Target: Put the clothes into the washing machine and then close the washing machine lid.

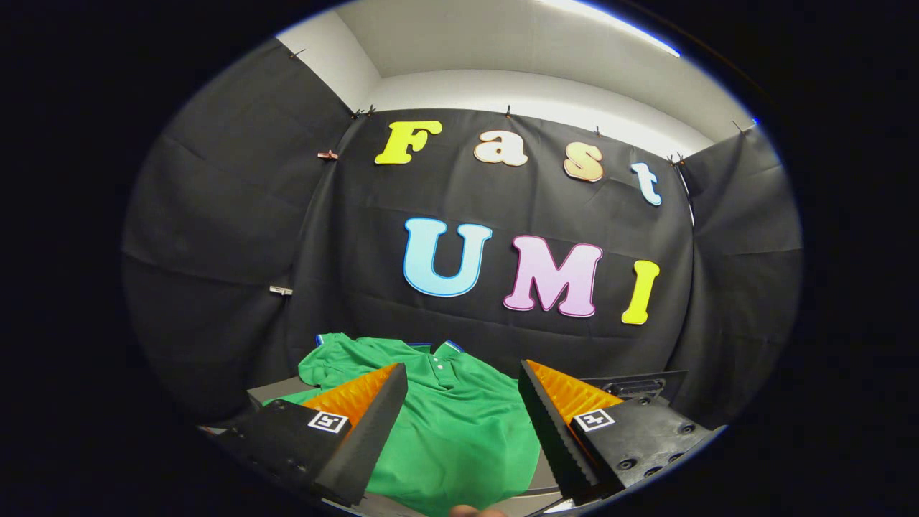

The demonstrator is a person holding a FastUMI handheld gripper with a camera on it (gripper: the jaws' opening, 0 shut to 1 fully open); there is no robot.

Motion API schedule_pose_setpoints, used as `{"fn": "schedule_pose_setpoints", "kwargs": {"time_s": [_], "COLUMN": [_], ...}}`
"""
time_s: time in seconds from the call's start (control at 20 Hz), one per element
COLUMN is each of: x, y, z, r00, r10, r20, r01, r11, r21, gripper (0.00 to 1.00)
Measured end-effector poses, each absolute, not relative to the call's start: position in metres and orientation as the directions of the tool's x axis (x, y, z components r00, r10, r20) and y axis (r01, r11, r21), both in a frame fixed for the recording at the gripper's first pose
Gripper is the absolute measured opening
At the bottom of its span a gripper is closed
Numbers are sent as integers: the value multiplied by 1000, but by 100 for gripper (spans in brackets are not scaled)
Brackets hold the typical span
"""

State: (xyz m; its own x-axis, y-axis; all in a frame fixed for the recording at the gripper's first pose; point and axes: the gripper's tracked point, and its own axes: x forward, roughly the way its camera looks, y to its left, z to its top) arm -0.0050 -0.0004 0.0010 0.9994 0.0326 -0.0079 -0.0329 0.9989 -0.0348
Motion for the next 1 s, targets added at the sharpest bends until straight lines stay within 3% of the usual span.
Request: {"fn": "schedule_pose_setpoints", "kwargs": {"time_s": [0.5, 1.0], "x": [12, 94], "y": [6, 4], "z": [-6, -70], "r00": [995, 904], "r10": [69, 81], "r20": [-69, -419], "r01": [-72, -133], "r11": [996, 986], "r21": [-49, -96], "gripper": [98, 99]}}
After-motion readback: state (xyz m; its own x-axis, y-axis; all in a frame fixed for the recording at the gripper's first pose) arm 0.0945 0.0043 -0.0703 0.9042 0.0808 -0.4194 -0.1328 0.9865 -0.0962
